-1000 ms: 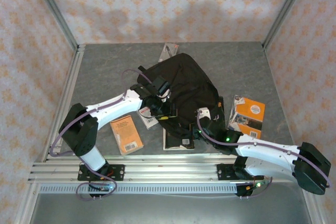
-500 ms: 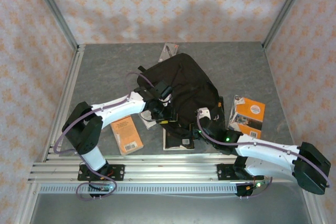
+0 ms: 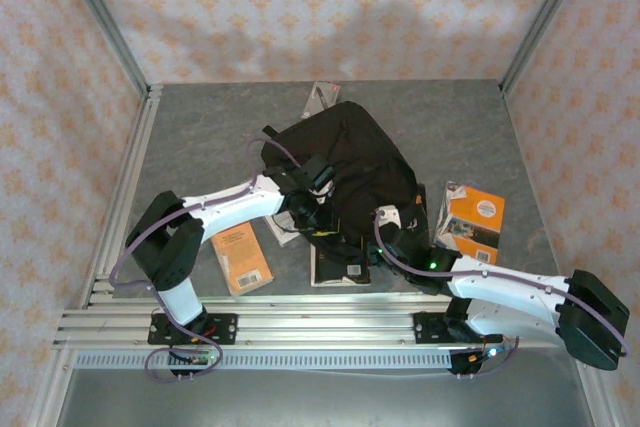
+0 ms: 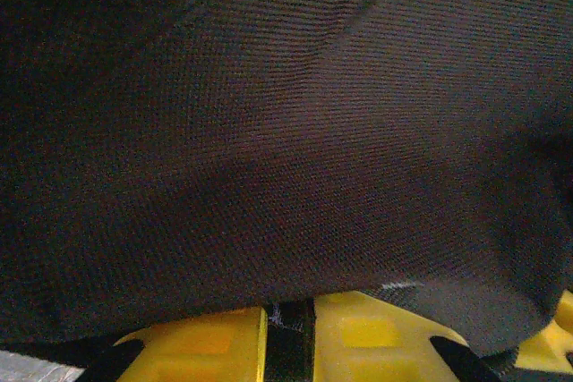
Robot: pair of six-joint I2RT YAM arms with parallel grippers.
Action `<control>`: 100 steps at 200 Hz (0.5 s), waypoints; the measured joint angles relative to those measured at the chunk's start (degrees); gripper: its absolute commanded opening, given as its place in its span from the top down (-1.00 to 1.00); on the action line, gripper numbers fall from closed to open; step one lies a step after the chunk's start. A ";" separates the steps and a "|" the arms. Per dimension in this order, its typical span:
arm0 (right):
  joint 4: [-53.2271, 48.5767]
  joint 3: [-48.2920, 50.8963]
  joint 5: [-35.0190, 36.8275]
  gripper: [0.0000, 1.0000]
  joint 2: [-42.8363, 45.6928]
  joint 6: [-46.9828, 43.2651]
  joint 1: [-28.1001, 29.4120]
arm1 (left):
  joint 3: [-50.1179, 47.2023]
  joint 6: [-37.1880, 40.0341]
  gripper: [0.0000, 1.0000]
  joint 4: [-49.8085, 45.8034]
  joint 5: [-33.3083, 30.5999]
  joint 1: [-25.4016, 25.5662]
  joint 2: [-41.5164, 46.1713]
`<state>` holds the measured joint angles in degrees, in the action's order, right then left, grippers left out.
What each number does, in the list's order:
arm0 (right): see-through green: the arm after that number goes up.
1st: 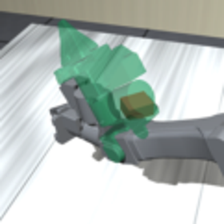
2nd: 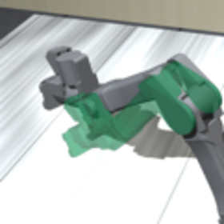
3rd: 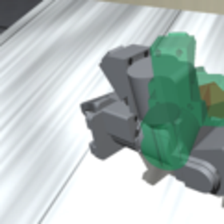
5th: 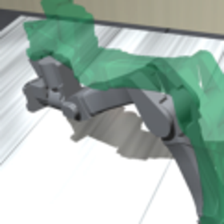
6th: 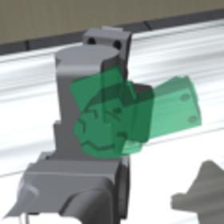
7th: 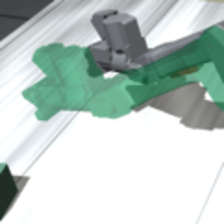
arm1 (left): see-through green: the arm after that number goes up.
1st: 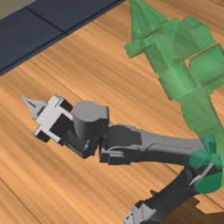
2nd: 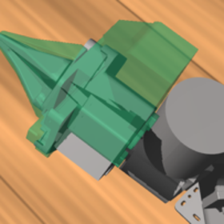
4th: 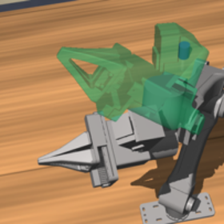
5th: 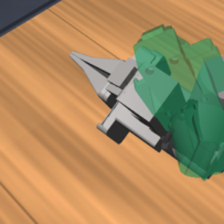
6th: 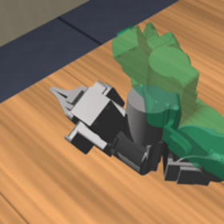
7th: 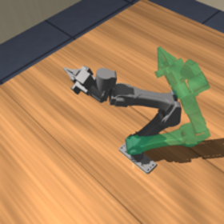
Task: Pack the student bag
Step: Unzip the student bag at the top-right of the table.
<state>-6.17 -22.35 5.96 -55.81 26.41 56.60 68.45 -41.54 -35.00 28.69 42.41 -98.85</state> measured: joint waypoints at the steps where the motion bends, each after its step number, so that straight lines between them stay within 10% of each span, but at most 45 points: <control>1: 0.02 0.00 0.00 1.00 0.00 0.00 0.00 | 0.00 -0.15 0.84 -0.04 -0.15 0.00 -0.07; 100: -4.15 0.13 0.66 1.00 6.51 1.44 0.00 | 0.90 0.09 1.00 -5.33 -8.68 -0.81 5.53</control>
<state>-10.33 -22.22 6.61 -49.30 27.86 56.60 69.34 -41.45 -40.34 20.01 41.60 -93.32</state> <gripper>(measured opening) 0.048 0.044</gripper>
